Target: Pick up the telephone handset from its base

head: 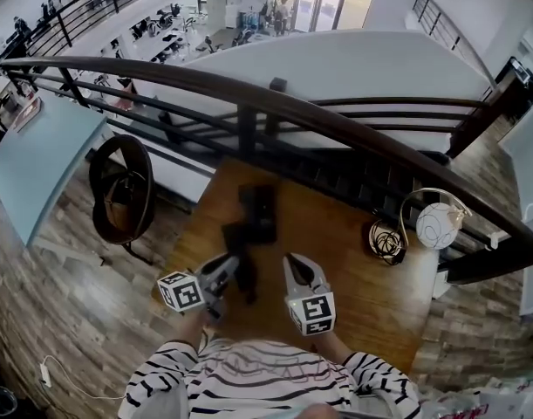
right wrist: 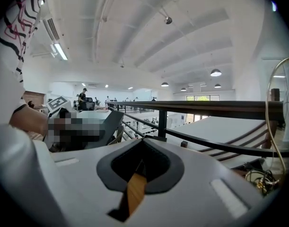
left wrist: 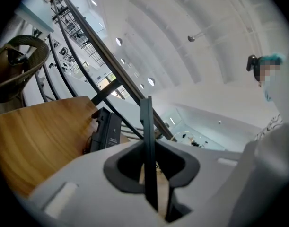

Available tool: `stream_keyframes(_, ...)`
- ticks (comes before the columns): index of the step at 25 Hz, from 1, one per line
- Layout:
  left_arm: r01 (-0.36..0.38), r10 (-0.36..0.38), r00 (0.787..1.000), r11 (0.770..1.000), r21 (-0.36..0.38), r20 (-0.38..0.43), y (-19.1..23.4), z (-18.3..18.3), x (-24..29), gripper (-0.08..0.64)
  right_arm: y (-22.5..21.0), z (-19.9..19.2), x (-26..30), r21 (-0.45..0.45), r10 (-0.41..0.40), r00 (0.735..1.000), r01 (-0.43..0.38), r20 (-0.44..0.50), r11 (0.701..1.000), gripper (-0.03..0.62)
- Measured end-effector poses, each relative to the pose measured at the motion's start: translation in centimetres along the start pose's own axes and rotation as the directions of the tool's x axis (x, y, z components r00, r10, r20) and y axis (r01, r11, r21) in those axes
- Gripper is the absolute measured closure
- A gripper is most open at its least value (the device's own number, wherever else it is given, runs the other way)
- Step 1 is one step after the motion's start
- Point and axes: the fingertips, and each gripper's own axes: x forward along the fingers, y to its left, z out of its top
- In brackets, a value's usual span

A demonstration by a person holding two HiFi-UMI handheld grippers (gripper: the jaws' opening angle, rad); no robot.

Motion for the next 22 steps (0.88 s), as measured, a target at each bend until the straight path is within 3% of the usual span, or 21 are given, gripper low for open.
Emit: stream_keyframes(22,-0.063,0.056,0.994,0.996,0.069,0.094,-6.9,-5.8,-5.6,0.491,4.3,-1.6,-8.3,0.017,0.124,0.992,-0.124,0.013,0.992,0.592)
